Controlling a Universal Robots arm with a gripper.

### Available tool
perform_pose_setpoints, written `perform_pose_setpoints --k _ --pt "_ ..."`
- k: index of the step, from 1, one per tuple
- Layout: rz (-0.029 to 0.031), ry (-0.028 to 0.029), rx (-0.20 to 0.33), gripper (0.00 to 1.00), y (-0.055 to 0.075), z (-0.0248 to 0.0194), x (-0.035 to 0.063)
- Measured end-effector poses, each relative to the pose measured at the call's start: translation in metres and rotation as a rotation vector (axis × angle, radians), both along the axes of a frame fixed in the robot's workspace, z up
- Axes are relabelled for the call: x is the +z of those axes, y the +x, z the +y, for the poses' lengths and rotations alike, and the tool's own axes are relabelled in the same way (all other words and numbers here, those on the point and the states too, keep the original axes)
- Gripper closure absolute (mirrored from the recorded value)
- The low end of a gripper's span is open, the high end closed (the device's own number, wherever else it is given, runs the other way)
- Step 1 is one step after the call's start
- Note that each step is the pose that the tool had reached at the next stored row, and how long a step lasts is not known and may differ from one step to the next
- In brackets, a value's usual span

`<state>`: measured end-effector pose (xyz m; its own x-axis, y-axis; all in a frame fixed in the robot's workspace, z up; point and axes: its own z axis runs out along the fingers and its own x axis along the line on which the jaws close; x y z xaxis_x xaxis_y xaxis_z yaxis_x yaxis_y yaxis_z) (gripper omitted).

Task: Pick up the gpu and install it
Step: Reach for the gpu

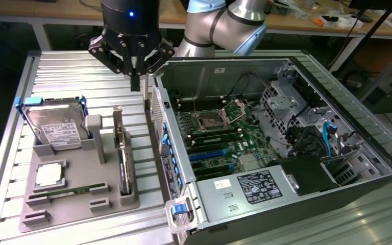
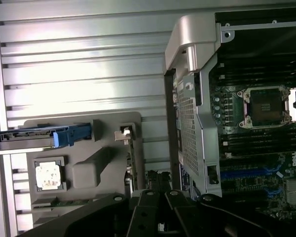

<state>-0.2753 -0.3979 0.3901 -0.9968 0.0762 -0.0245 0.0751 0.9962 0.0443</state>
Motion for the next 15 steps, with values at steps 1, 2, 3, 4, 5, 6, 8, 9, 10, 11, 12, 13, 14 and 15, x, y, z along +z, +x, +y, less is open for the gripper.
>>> perform_pose_setpoints --k 1,2,3,4,5,6,8,9,10,11,12,13,14,15 --pt "0.0000 0.0000 0.000 0.89 -0.001 0.0000 0.0000" --pt "0.0000 0.0000 0.000 0.89 -0.002 0.0000 0.0000" --pt "0.0000 0.0000 0.000 0.89 -0.003 0.0000 -0.0001" --pt "0.0000 0.0000 0.000 0.89 -0.004 0.0000 -0.0001" --pt "0.0000 0.0000 0.000 0.89 -0.005 0.0000 -0.0002" --pt "-0.0001 0.0000 0.000 0.89 -0.009 0.0000 -0.0002" --pt "0.0000 0.0000 0.000 0.89 -0.013 0.0000 -0.0003" --pt "0.0000 0.0000 0.000 0.89 -0.015 0.0000 -0.0003" --pt "0.0000 0.0000 0.000 0.89 -0.016 0.0001 -0.0004" --pt "0.0000 0.0000 0.000 0.89 -0.018 0.0000 -0.0004" --pt "0.0001 0.0000 0.000 0.89 -0.020 0.0001 -0.0004" --pt "-0.0001 0.0000 0.000 0.89 -0.022 0.0000 -0.0005" --pt "0.0000 0.0000 0.000 0.89 -0.025 0.0001 -0.0005" --pt "0.0000 0.0000 0.000 0.89 -0.027 0.0001 -0.0006"
